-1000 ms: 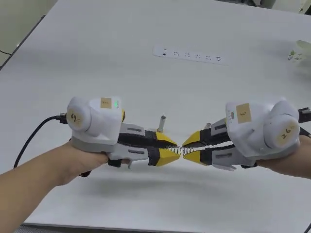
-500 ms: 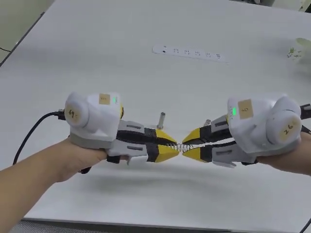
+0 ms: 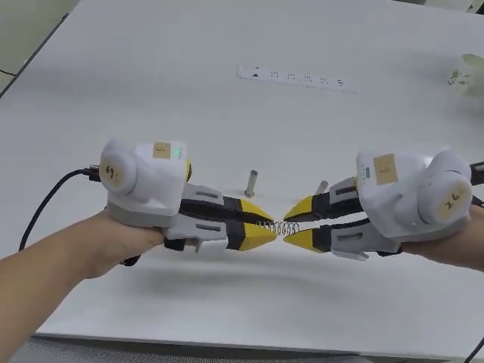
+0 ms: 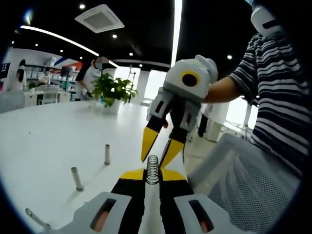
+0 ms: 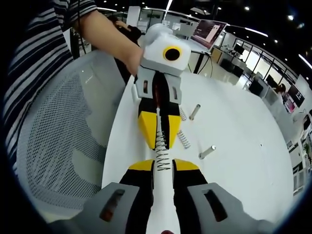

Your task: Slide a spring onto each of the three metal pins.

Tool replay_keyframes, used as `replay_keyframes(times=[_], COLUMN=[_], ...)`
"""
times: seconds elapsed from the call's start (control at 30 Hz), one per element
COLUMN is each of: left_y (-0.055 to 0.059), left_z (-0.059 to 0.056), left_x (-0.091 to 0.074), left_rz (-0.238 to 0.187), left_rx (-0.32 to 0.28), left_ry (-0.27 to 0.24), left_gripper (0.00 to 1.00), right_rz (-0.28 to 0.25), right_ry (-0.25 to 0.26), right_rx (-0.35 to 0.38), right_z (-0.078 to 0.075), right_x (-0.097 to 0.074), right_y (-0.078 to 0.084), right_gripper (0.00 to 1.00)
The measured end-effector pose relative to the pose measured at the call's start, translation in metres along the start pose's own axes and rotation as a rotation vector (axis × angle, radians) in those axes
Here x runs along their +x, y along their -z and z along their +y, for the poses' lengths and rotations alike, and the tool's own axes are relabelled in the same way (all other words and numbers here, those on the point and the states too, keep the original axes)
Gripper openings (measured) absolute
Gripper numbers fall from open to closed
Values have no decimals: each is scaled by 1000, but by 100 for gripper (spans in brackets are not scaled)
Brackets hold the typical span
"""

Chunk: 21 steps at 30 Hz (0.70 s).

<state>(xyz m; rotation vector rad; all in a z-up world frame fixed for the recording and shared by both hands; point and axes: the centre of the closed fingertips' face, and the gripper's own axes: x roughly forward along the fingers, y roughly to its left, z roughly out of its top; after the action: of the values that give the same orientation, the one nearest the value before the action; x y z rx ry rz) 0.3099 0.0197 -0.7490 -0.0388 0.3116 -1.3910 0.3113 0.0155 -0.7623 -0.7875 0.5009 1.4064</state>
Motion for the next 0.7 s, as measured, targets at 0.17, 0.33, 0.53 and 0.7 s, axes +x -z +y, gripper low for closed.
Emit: replay_keyframes(times=[0.17,0.33,0.53,0.7], left_y=[1,2,3,6], left_z=[0,-2,-3,-3], left_x=[-2,-3,-3,-3], left_rz=[2,7,13,25], left_rx=[-5,-5,-7,3], left_ry=[5,11,16,16], left_gripper=[2,2,2,2], right_rz=[16,0,6,1], right_ry=[-3,-4,-18,-20], right_rx=[7,-6,-25,-53], right_z=[1,3,5,5], right_x=[2,3,3,-1], right_y=[7,5,5,1], right_gripper=[12,8,8,7])
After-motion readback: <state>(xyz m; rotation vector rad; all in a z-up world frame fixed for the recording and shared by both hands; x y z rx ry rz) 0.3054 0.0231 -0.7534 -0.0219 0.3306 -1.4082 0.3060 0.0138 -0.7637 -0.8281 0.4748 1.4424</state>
